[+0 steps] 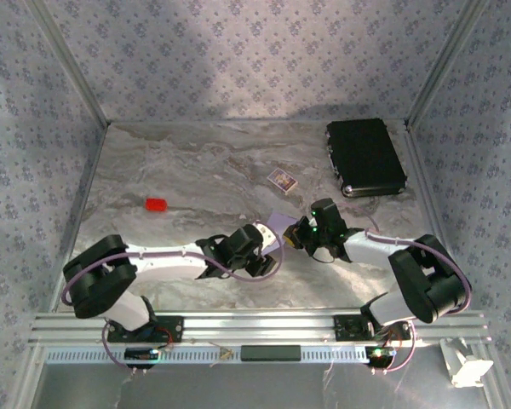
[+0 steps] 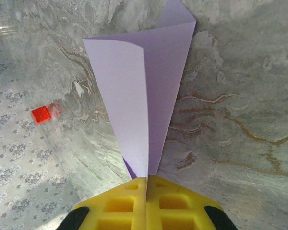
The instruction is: Fold a paper plane with a square sheet of paper (pick it up from the middle)
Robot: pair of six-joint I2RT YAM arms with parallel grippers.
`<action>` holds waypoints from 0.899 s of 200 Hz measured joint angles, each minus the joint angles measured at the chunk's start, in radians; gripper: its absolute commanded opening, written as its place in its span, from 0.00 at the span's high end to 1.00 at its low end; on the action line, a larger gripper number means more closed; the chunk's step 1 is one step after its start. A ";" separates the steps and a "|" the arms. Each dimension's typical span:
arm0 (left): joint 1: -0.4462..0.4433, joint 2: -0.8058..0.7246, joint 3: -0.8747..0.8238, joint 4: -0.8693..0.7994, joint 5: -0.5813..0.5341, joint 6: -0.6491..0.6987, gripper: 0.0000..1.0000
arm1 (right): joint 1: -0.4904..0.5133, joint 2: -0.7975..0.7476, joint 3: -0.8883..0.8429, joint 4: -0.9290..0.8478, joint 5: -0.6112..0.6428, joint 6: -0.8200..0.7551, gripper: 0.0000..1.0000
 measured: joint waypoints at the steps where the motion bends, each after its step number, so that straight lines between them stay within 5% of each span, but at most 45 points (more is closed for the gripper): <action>1: 0.000 0.001 0.001 -0.002 0.000 0.001 0.39 | 0.000 0.000 0.000 0.000 0.000 0.000 0.97; 50: -0.019 0.025 0.034 -0.059 -0.013 0.043 0.38 | 0.000 0.000 0.000 0.000 0.000 0.000 0.97; 118: -0.075 0.121 0.100 -0.143 -0.185 0.082 0.42 | -0.001 0.000 0.000 0.000 0.000 0.000 0.97; 180: -0.076 0.128 0.107 -0.145 -0.239 0.105 0.66 | -0.001 0.000 0.000 0.000 0.000 0.000 0.97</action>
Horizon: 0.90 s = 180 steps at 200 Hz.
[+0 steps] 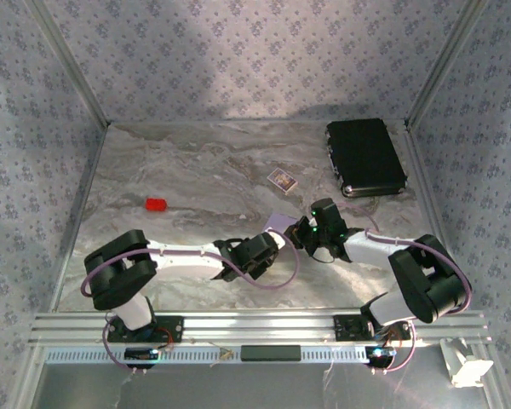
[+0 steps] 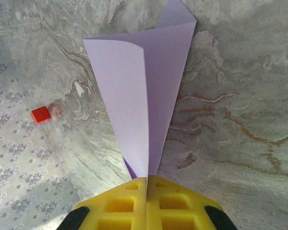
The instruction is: Fold a paper plane with a square sheet of paper (pick it up from the middle)
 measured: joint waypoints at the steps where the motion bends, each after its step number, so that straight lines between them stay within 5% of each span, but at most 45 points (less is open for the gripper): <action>1: 0.000 0.000 0.000 0.000 0.000 0.001 0.66 | 0.000 0.000 0.000 0.000 0.000 0.000 0.97; 180: -0.003 0.018 0.023 -0.018 -0.027 0.018 0.82 | -0.002 -0.011 0.000 0.000 0.000 0.000 0.96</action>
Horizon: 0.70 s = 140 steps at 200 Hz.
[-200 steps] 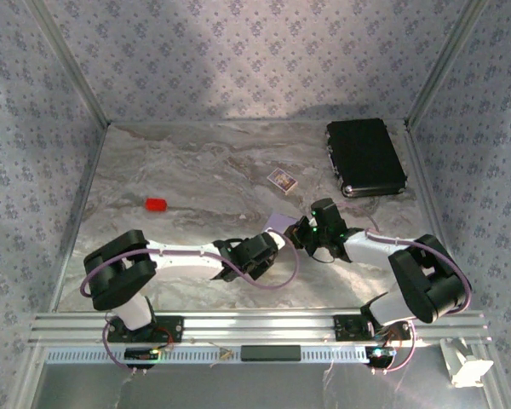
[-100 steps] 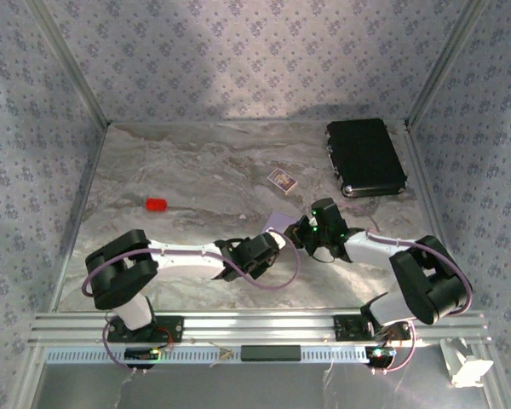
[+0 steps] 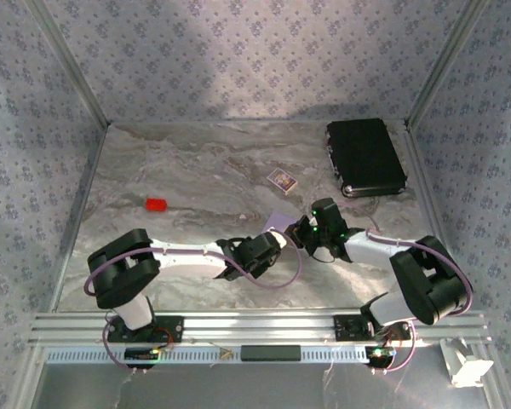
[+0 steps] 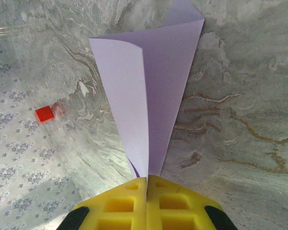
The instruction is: Fold a paper plane with a square sheet of paper (pick it up from the middle)
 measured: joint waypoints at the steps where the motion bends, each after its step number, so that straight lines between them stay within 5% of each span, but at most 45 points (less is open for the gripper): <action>1: 0.000 0.000 0.000 0.000 0.000 0.000 0.82 | 0.000 0.000 0.000 0.000 0.000 0.000 0.95; 80: 0.002 0.000 0.001 0.000 0.032 -0.018 0.97 | -0.010 -0.053 0.000 -0.042 0.007 -0.020 0.83; 140: 0.098 0.000 0.002 0.027 0.280 -0.068 0.99 | -0.041 -0.195 0.014 -0.209 0.067 -0.101 0.69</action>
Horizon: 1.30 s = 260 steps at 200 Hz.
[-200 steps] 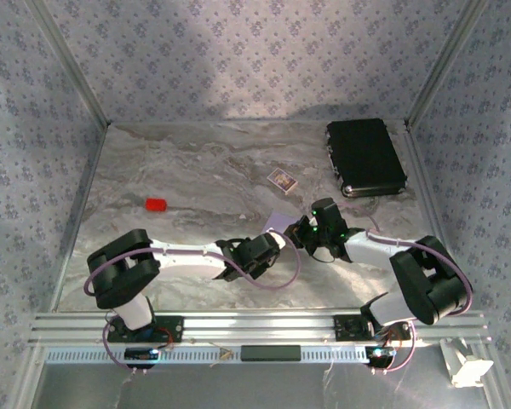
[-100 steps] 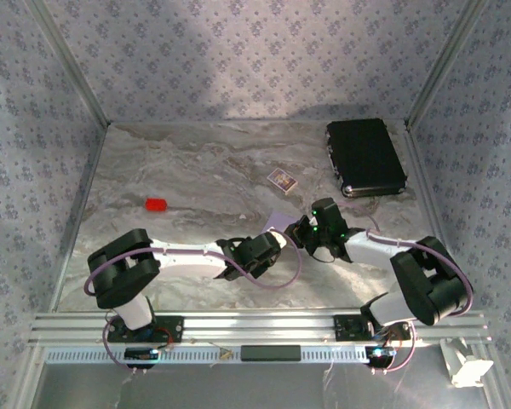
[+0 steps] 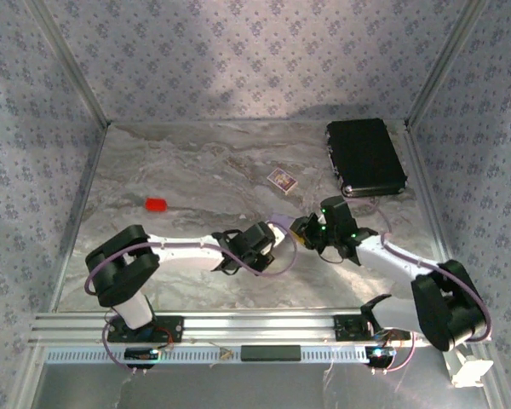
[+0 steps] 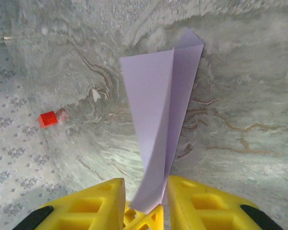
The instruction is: Fold a paper plane with a square sheet of paper (pick it up from the middle)
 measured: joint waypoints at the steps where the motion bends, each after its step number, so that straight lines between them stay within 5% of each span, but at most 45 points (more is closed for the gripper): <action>1: 0.002 0.000 0.000 0.000 0.003 0.000 0.99 | 0.000 -0.003 0.000 -0.002 0.001 -0.001 0.69; 70: 0.100 0.000 0.000 0.080 0.296 -0.085 0.97 | -0.053 -0.162 -0.011 -0.108 0.050 -0.042 0.62; 119: 0.116 0.010 0.000 0.101 0.372 -0.109 0.97 | -0.060 -0.186 -0.039 -0.112 0.048 -0.045 0.53; 202: 0.044 0.011 0.045 -0.006 0.215 -0.028 0.95 | -0.025 -0.021 0.052 -0.150 0.029 -0.045 0.46; 260: -0.016 0.015 0.065 -0.059 0.087 0.023 0.94 | -0.014 0.050 0.073 -0.172 0.029 -0.032 0.50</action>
